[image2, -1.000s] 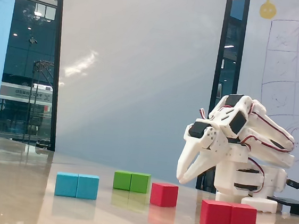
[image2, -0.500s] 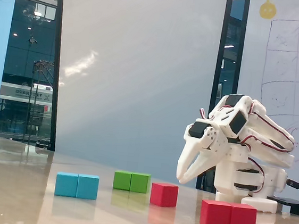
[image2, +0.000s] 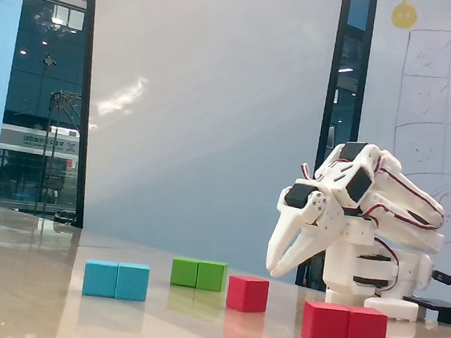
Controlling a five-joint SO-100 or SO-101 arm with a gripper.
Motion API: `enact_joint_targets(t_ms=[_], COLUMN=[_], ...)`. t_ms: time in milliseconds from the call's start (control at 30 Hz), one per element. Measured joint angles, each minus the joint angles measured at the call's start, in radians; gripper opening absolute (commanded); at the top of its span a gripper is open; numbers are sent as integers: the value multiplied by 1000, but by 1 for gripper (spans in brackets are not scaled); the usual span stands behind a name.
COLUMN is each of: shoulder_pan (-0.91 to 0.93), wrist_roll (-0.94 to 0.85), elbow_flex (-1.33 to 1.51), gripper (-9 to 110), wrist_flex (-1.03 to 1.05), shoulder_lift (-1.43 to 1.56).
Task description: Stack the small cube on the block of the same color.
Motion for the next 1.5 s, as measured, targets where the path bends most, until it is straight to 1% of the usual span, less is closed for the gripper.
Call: enact_joint_targets(t_ms=[1100,1233,1500], shoulder_pan=[0,0,0], wrist_roll=[0,-6,-6], elbow_flex=[-15,-137,-520], gripper=[0,0,0], wrist_flex=[5,15,17], shoulder_lift=[-2,-83,-474])
